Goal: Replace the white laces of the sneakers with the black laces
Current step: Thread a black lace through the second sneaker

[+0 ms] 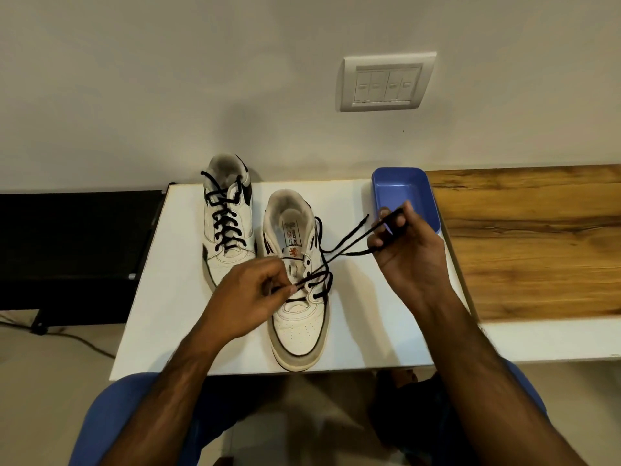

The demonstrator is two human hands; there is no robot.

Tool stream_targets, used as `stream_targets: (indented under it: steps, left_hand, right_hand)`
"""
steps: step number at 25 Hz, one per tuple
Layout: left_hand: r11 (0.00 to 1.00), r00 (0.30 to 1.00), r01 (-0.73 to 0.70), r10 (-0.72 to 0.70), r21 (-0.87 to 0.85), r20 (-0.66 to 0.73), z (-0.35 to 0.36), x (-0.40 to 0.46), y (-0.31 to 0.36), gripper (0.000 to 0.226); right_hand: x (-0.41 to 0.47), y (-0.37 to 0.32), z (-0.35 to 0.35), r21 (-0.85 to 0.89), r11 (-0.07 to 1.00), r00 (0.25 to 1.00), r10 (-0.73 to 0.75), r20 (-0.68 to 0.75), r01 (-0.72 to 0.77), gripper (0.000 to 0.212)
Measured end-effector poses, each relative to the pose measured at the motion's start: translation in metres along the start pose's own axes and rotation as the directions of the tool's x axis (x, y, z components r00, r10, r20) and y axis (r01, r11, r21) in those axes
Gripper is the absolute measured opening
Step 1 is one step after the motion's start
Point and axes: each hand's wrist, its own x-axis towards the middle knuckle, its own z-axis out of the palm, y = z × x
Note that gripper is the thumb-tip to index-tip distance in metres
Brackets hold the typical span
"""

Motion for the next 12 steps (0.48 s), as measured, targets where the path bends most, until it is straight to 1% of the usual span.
stream_targets:
  steps: [2,4,6,8,9,10,11,12]
  left_hand:
    - [0.998,0.983,-0.056,0.053,0.015,0.176,0.005,-0.002,0.002,0.022]
    - [0.978,0.952,-0.17,0.13,0.124,0.276,0.007,-0.003,0.003,0.021]
    - [0.965,0.939,-0.198,0.137,0.169,0.314,0.005,-0.003,0.002,0.017]
    - [0.971,0.942,-0.194,0.145,0.14,0.302,0.004,-0.004,0.002,0.011]
    - [0.971,0.95,-0.202,0.164,0.124,0.264,0.004,-0.004,0.004,0.008]
    - [0.973,0.963,-0.205,0.181,0.108,0.201,0.005,-0.005,0.007,0.012]
    - [0.977,0.976,-0.196,0.186,0.084,0.112,0.006,-0.004,0.011,0.021]
    - [0.985,0.985,-0.17,0.17,0.039,0.004,0.007,-0.003,0.017,0.028]
  right_hand:
    - [0.001,0.002,-0.001,0.08,0.996,0.999,-0.022,-0.034,0.024,0.028]
    - [0.001,0.0,-0.002,0.106,0.993,0.997,-0.053,-0.064,0.059,0.029]
    - [0.001,-0.004,-0.003,0.127,0.989,0.996,-0.075,-0.056,0.082,0.03]
    - [0.001,-0.007,-0.002,0.086,0.993,0.997,-0.076,-0.019,0.077,0.031]
    - [0.0,-0.005,0.0,0.004,0.998,0.998,-0.061,0.0,0.061,0.032]
    - [-0.001,-0.002,0.004,-0.13,0.991,0.999,-0.034,0.02,0.036,0.036]
    - [-0.003,0.004,0.008,-0.307,0.952,0.999,0.004,0.043,0.009,0.043]
    - [-0.004,0.011,0.012,-0.496,0.868,0.996,0.049,0.069,-0.008,0.05]
